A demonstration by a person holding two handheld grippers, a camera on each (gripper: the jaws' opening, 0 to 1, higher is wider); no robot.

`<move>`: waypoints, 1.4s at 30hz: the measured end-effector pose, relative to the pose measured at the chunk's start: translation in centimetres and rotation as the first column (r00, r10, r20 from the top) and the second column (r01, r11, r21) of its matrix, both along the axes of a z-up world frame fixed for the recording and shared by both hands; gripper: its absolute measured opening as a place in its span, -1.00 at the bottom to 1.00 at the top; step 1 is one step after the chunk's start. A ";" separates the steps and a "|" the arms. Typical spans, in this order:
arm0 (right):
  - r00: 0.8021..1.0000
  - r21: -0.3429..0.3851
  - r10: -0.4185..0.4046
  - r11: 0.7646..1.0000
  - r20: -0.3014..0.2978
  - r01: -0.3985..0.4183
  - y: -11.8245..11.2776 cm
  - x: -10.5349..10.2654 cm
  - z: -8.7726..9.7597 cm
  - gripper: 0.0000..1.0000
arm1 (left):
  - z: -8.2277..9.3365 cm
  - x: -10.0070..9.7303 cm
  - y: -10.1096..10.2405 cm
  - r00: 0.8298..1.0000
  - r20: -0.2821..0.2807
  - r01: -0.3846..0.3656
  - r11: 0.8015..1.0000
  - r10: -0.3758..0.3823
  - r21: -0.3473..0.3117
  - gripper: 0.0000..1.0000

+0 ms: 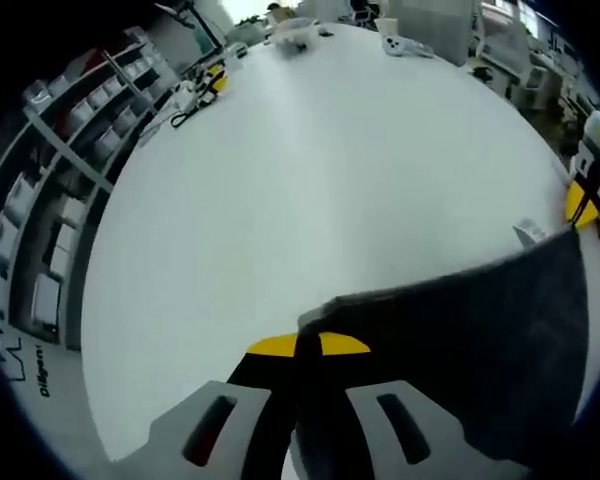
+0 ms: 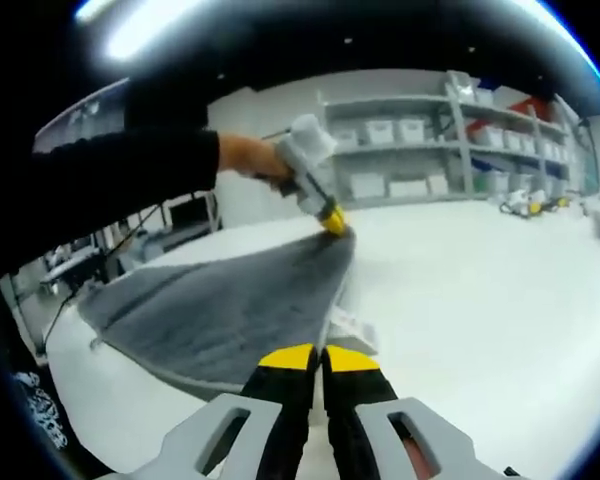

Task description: Open the folded towel by lifting each exposed corner and separating the folded layers until the towel lies flat within the target outline without major curled edges

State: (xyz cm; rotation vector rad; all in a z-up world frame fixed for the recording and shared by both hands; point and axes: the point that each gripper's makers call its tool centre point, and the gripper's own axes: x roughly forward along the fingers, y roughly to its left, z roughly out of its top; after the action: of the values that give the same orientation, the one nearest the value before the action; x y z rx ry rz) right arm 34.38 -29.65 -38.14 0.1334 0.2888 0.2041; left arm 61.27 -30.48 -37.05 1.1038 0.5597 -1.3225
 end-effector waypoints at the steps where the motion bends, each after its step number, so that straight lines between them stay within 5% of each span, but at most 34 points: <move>1: 1.000 -0.001 0.000 1.000 -0.003 0.000 0.0 0.1 -0.1 -1.00 | -0.1 0.2 -0.2 1.000 0.002 -0.001 1.000 0.001 0.000 -0.92; 19: 0.999 -0.006 -0.016 1.000 -0.043 0.016 -1.1 0.2 -1.7 -1.00 | -3.8 1.0 -1.1 0.997 0.077 0.006 1.000 -0.008 0.028 -0.82; 32: 0.998 -0.039 -0.024 0.999 -0.065 0.021 -1.1 0.1 -2.3 -1.00 | -3.0 2.0 -1.1 0.982 0.187 0.012 1.000 -0.007 -0.023 -0.41; 38: 0.997 -0.054 -0.018 0.998 -0.077 0.014 -1.3 0.0 -2.7 -0.97 | -1.6 2.6 -1.2 0.984 0.147 -0.081 0.985 0.104 -0.152 0.13; 42: 0.998 -0.063 -0.009 0.998 -0.067 0.004 -1.2 0.0 -2.7 -0.41 | 0.8 1.9 -1.3 0.986 0.094 -0.105 0.953 0.137 -0.285 0.80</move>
State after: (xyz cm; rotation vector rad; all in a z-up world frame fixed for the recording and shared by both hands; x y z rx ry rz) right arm 34.40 -30.85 -40.87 0.0786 0.3617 0.1840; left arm 63.18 -31.80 -36.21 0.8900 0.3383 -1.1822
